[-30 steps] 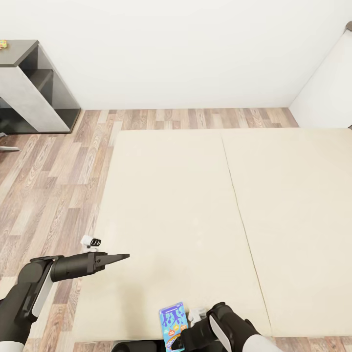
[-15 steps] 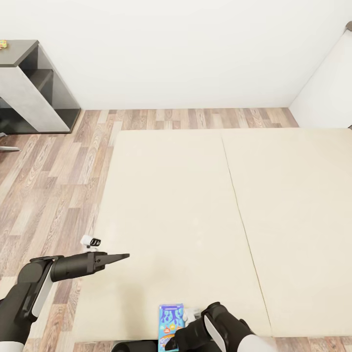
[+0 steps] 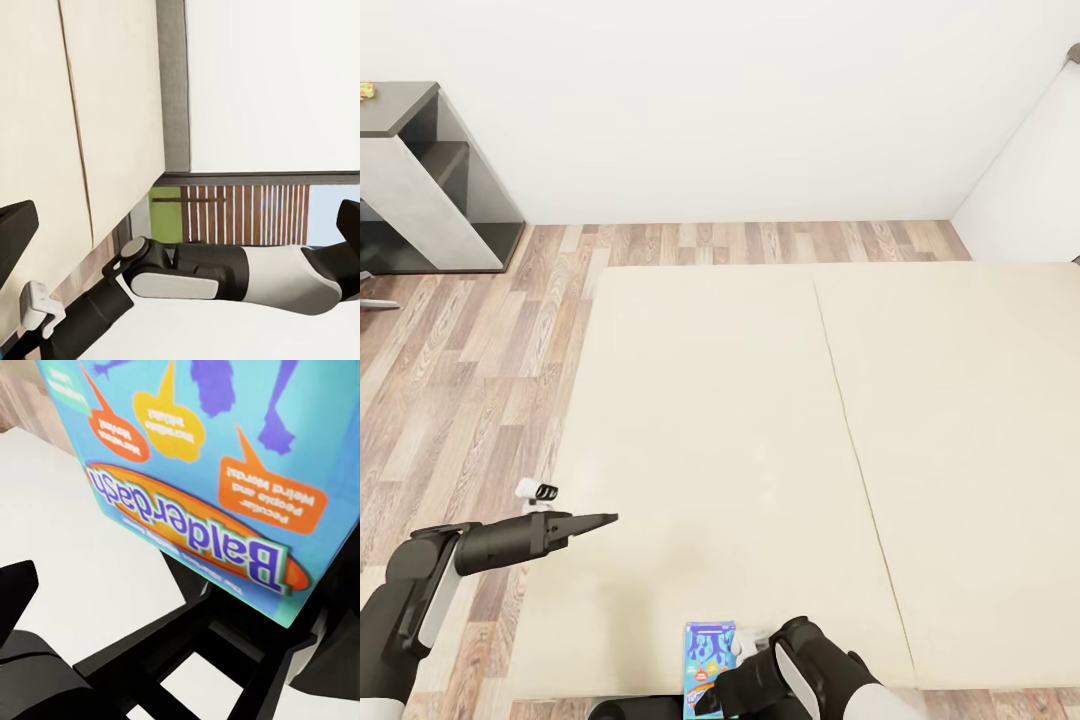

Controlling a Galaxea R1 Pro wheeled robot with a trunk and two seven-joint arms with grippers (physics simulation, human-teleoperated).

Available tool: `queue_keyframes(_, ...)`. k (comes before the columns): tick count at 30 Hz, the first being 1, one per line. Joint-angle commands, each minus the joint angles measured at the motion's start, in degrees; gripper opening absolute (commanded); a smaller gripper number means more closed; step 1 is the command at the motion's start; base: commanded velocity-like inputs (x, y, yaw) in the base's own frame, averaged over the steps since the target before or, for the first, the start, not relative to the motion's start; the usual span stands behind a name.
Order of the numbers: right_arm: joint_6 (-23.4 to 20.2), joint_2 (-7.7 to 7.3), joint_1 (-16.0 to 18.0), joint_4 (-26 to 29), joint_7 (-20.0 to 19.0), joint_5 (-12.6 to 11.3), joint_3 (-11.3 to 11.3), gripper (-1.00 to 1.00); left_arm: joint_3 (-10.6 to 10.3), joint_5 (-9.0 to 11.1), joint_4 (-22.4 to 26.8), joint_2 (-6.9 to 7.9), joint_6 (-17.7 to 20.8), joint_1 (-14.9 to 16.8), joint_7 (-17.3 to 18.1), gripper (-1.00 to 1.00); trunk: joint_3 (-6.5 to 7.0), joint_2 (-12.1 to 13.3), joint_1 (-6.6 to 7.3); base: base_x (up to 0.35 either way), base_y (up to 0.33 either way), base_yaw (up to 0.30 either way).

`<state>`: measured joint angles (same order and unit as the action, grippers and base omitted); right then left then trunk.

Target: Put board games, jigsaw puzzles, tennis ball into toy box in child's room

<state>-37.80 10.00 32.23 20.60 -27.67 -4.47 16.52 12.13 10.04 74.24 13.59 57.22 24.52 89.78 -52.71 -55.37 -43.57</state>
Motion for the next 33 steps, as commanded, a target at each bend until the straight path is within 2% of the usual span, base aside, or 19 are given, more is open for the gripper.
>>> queue_keyframes(1,-0.3,0.00,0.0,0.1,0.1,-0.5,0.2,1.00,0.0,0.0,0.0,0.03,0.6,0.0,0.2,1.00,-0.03,0.0,-0.01,0.000,0.000,0.000)
queue_keyframes(9,-0.2,0.00,0.0,0.3,-2.3,-0.4,0.2,1.00,0.1,0.0,0.0,-0.02,0.6,0.0,0.2,1.00,-0.03,0.0,-0.01,0.000,0.000,0.000)
queue_keyframes(14,-0.2,0.00,0.1,2.4,-4.3,-0.3,0.2,1.00,0.1,-0.1,0.0,0.02,0.6,0.0,0.2,1.00,-0.03,0.0,-0.01,0.000,0.000,0.000)
queue_keyframes(33,-0.2,0.00,0.1,4.6,-4.7,-0.3,0.2,1.00,0.1,-0.1,0.0,-0.05,0.6,0.0,0.2,1.00,-0.03,0.0,-0.01,0.000,0.000,0.000)
